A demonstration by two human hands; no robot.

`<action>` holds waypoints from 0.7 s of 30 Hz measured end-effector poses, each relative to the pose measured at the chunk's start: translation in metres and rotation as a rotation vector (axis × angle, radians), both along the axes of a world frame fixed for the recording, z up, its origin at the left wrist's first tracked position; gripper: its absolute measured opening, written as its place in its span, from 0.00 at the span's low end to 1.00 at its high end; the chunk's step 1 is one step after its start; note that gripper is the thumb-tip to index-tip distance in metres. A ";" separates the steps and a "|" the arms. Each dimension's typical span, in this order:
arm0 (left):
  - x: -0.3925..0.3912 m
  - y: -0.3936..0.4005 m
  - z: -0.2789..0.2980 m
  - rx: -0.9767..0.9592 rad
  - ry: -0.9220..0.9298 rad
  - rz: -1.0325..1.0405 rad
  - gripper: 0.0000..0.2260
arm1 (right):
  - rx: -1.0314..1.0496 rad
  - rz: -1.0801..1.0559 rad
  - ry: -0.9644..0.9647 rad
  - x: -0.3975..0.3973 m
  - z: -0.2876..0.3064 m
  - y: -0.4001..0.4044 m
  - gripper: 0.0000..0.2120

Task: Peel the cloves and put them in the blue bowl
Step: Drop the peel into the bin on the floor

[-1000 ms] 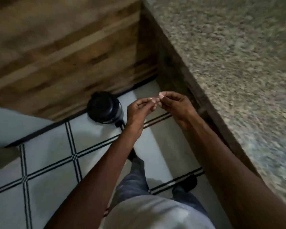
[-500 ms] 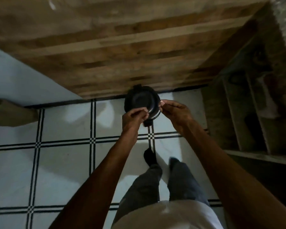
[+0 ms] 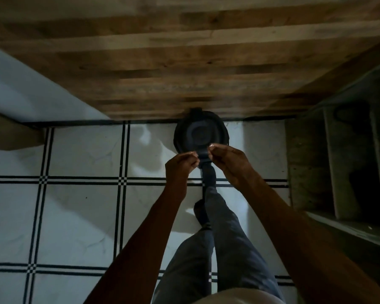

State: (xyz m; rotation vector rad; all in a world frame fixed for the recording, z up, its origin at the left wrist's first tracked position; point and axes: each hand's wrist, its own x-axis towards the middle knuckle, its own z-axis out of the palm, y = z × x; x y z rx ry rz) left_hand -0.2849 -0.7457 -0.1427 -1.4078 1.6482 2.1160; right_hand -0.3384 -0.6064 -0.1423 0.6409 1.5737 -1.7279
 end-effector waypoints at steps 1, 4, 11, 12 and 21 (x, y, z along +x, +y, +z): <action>-0.004 -0.002 -0.010 0.012 -0.012 -0.001 0.06 | 0.001 -0.010 -0.017 -0.003 -0.010 -0.003 0.34; -0.017 -0.008 -0.041 0.050 -0.053 -0.026 0.07 | -0.010 -0.048 -0.041 -0.014 -0.042 -0.010 0.11; -0.040 -0.009 -0.121 0.070 -0.094 -0.035 0.07 | -0.055 -0.166 -0.148 -0.045 -0.111 -0.023 0.03; -0.044 -0.009 -0.131 0.086 -0.110 0.008 0.08 | -0.069 -0.215 -0.177 -0.050 -0.122 -0.024 0.05; -0.100 -0.020 -0.270 -0.035 -0.226 -0.065 0.12 | 0.042 -0.145 -0.204 -0.099 -0.266 -0.039 0.12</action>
